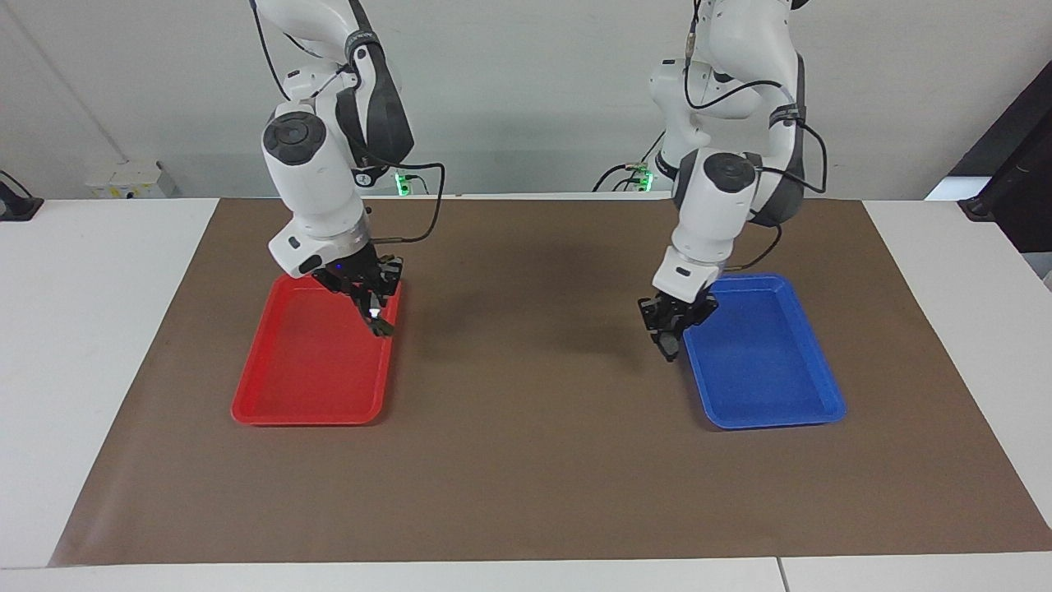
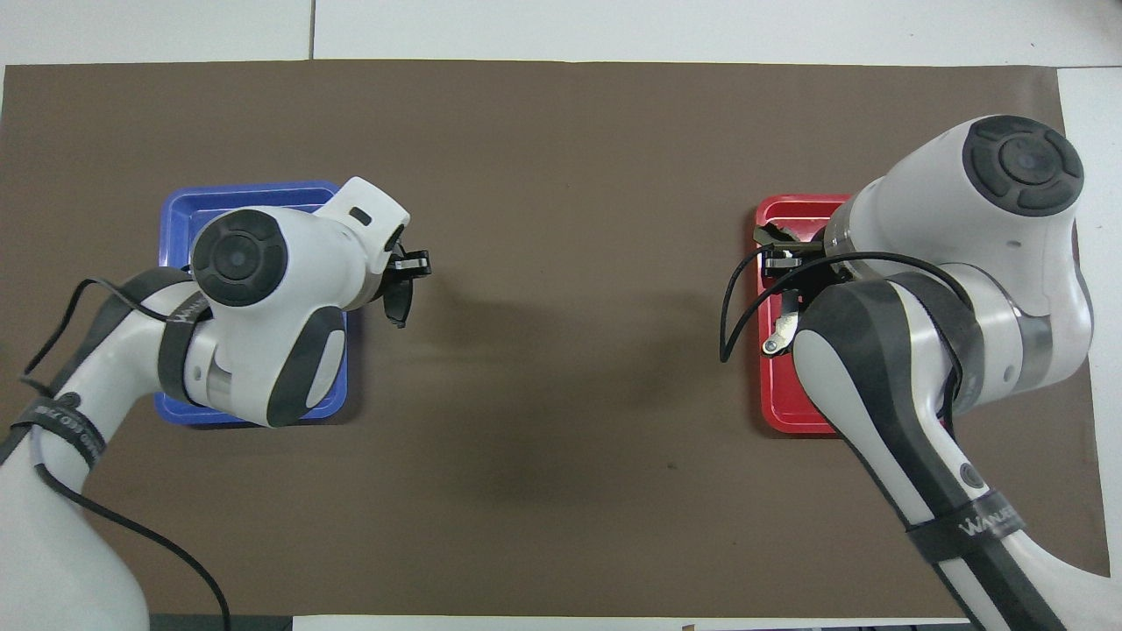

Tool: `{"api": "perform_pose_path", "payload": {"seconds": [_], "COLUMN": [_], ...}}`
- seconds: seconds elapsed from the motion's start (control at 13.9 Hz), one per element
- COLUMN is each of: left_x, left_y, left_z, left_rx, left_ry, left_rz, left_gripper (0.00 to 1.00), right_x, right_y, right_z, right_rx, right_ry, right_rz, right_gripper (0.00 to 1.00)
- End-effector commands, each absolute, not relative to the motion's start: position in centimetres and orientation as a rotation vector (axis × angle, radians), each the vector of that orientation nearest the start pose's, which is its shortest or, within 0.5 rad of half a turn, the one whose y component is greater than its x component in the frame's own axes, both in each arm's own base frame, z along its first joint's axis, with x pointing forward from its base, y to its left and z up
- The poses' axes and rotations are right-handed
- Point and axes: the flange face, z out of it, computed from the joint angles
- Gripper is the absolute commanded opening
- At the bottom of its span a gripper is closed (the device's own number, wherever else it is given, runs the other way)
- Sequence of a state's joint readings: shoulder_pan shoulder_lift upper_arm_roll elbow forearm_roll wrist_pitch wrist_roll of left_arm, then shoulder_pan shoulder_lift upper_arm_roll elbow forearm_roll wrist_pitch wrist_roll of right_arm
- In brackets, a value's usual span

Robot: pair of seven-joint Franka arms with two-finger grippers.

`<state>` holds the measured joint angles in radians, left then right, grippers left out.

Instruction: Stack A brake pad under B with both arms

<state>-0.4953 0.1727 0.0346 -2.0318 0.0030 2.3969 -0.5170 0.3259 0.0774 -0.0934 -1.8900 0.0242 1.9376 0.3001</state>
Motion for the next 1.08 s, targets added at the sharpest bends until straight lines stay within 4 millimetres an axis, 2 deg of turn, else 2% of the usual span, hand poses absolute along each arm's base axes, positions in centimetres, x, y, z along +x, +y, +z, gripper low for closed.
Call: {"api": "perform_pose_path", "payload": {"seconds": [0.0, 0.07, 0.14, 0.22, 0.29, 0.36, 0.5, 0.58, 0.72, 0.86, 1.01], "left_x": [54.1, 54.0, 53.9, 52.8, 52.5, 52.5, 52.7, 52.5, 52.8, 52.9, 53.4], "left_y": [-34.6, -36.8, -37.7, -39.0, -39.4, -39.2, -38.5, -37.5, -32.8, -27.7, -22.9], "left_z": [34.3, 33.3, 32.7, 31.8, 31.5, 31.4, 32.7, 33.5, 37.4, 40.5, 42.9], "left_rx": [-3.238, -3.249, -3.263, -3.269, -3.274, -3.270, -3.271, -3.258, -3.227, -3.185, -3.154], "left_ry": [-0.148, -0.166, -0.159, -0.107, -0.095, -0.094, -0.120, -0.142, -0.125, 0.006, 0.004], "left_rz": [-0.293, -0.309, -0.341, -0.346, -0.353, -0.346, -0.349, -0.314, -0.259, -0.150, -0.042], "left_gripper": [0.02, 0.05, 0.11, 0.22, 0.54, 1.00, 1.00, 1.00, 1.00, 1.00, 1.00], "right_x": [55.9, 55.8, 55.9, 55.7, 55.4, 55.2, 55.0, 54.8, 55.1, 55.2, 55.6], "right_y": [15.0, 15.8, 16.2, 17.1, 18.1, 18.4, 18.8, 19.4, 19.9, 22.4, 25.1], "right_z": [46.2, 46.0, 45.8, 45.2, 45.0, 44.5, 43.9, 43.7, 43.2, 42.0, 40.9], "right_rx": [-3.107, -3.109, -3.107, -3.105, -3.091, -3.087, -3.082, -3.073, -3.052, -3.056, -3.052], "right_ry": [0.108, 0.097, 0.106, 0.113, 0.117, 0.128, 0.120, 0.113, 0.117, 0.060, 0.003], "right_rz": [0.026, 0.029, 0.015, 0.010, 0.003, 0.003, -0.007, -0.013, -0.036, -0.036, -0.077], "right_gripper": [0.00, 0.00, 0.00, 0.00, 0.00, 0.00, 0.00, 0.00, 0.00, 0.00, 0.00]}}
